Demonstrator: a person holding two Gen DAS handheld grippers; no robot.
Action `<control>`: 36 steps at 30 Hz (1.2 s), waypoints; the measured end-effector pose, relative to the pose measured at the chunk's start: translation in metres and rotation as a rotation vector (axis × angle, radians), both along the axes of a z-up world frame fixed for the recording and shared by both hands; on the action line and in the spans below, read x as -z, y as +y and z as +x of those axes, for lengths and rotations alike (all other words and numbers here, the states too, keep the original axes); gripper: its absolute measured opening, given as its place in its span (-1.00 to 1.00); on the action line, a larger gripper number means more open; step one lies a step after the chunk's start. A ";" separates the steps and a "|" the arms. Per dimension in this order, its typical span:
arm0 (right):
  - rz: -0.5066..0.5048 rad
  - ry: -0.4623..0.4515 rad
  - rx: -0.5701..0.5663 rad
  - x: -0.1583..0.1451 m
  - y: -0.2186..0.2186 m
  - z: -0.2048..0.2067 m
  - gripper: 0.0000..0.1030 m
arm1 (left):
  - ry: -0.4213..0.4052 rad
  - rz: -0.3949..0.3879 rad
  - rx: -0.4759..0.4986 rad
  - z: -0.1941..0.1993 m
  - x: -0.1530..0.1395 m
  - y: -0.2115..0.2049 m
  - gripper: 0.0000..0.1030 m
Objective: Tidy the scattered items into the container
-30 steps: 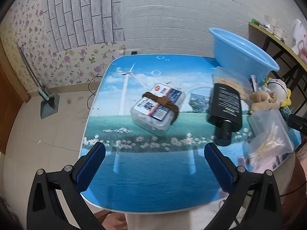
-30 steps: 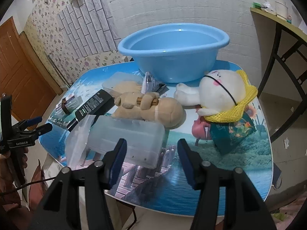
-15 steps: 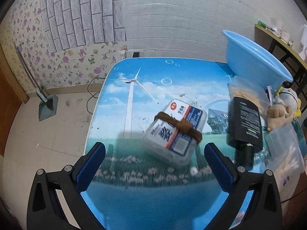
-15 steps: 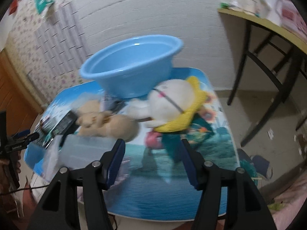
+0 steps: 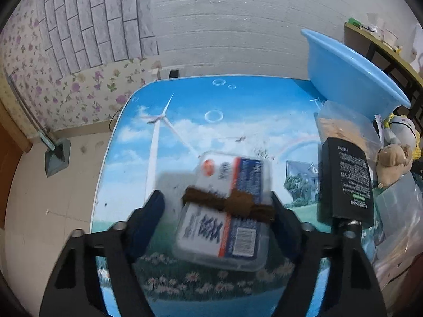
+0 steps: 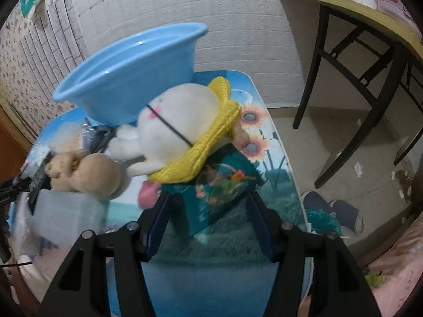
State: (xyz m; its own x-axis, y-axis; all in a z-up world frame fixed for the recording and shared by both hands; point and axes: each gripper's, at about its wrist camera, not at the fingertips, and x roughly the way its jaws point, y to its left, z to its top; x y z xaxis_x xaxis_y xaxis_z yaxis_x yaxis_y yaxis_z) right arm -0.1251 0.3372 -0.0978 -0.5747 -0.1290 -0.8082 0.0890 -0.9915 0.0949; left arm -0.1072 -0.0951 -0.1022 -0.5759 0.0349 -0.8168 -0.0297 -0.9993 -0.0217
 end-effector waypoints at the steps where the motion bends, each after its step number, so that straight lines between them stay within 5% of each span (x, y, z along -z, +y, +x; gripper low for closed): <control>1: 0.000 0.003 0.000 0.001 0.000 -0.002 0.16 | 0.002 -0.001 0.001 -0.001 -0.001 0.000 0.19; 10: 0.080 0.061 -0.049 0.005 -0.013 -0.004 0.15 | -0.009 -0.023 -0.023 0.006 -0.005 0.007 0.11; 24: -0.005 0.048 -0.101 -0.001 0.001 0.024 -0.88 | 0.008 -0.019 -0.048 0.030 -0.016 0.019 0.12; 36: -0.052 0.115 -0.118 -0.028 0.003 0.043 -0.92 | 0.036 0.000 -0.039 0.041 -0.031 0.029 0.12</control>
